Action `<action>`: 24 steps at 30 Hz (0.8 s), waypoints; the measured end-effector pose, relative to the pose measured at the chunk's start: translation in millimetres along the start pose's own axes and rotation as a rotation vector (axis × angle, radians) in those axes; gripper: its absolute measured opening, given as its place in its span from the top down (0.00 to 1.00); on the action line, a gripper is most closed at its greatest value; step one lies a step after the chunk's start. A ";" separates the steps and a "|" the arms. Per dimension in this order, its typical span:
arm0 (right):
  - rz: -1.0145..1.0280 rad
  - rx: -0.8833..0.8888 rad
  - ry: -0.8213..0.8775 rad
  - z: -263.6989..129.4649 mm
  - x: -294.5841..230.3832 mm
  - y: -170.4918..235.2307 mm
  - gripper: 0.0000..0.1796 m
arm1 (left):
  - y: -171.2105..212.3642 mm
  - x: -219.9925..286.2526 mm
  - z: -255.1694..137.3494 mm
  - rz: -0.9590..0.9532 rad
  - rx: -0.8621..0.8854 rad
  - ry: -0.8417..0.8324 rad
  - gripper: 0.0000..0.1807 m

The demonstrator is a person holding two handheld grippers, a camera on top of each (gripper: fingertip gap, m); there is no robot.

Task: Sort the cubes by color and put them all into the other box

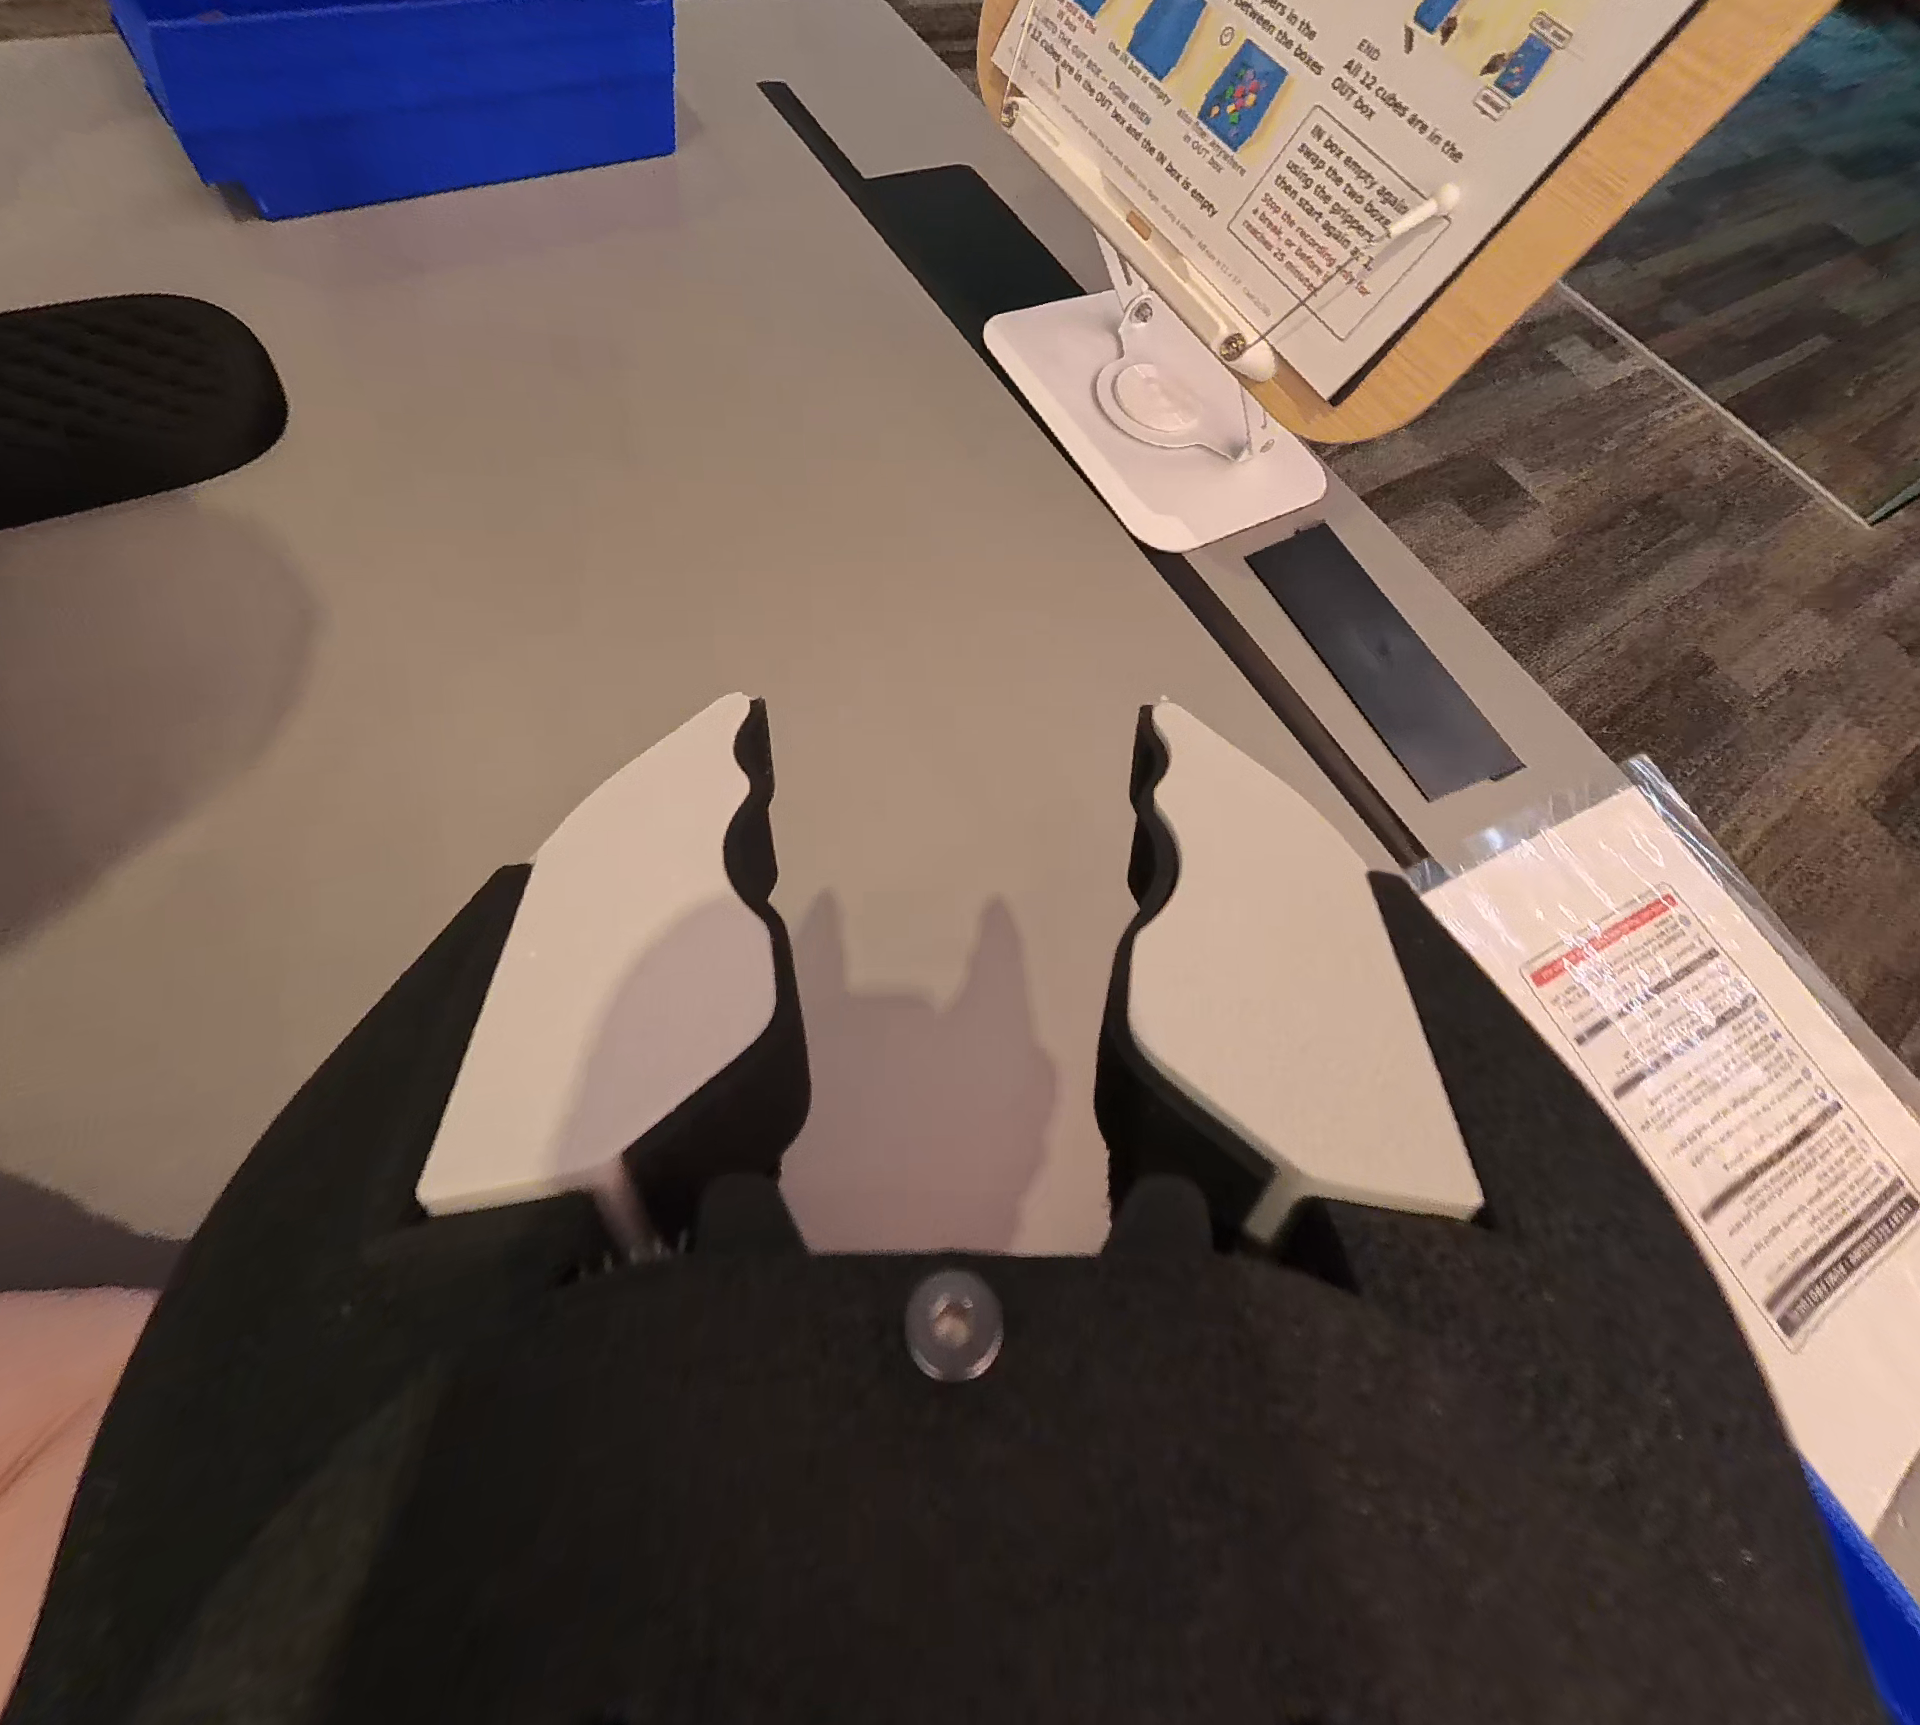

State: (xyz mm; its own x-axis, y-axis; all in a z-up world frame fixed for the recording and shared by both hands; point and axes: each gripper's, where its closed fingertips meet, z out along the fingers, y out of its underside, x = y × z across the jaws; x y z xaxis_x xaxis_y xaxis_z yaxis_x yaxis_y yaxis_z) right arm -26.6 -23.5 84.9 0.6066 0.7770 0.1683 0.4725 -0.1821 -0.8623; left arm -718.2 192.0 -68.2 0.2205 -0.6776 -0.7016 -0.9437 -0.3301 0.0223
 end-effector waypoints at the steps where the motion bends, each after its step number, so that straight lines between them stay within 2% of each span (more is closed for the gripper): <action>1: -0.002 0.001 -0.010 3.7 -1.1 -2.3 0.64 | -8.1 -5.9 -14.4 -0.040 0.058 -0.034 0.84; 6: -0.017 -0.001 -0.069 34.6 -11.4 -19.7 0.64 | -50.7 -21.1 -99.2 -0.178 0.344 -0.161 0.84; 10: 0.008 0.066 -0.191 73.2 -39.7 -56.3 0.64 | -106.3 -13.6 -179.0 -0.236 0.612 -0.174 0.84; 16: 0.340 0.309 -0.527 132.9 -103.2 -125.0 0.64 | -212.4 38.6 -289.0 -0.256 1.023 -0.069 0.84; 20: 0.506 0.301 -0.663 165.1 -130.9 -127.5 0.62 | -265.8 78.7 -333.1 -0.167 1.171 -0.100 0.84; 24: 0.598 0.317 -0.732 168.0 -146.8 -134.3 0.60 | -300.0 104.7 -351.5 -0.103 1.222 -0.101 0.84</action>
State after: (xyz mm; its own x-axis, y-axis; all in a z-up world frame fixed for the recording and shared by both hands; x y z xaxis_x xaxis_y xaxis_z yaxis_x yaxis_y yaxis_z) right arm -286.5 -11.9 95.8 0.0951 0.8094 -0.5795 -0.0391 -0.5787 -0.8146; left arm -325.3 -10.8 102.1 0.3383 -0.6131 -0.7139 -0.5459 0.4901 -0.6796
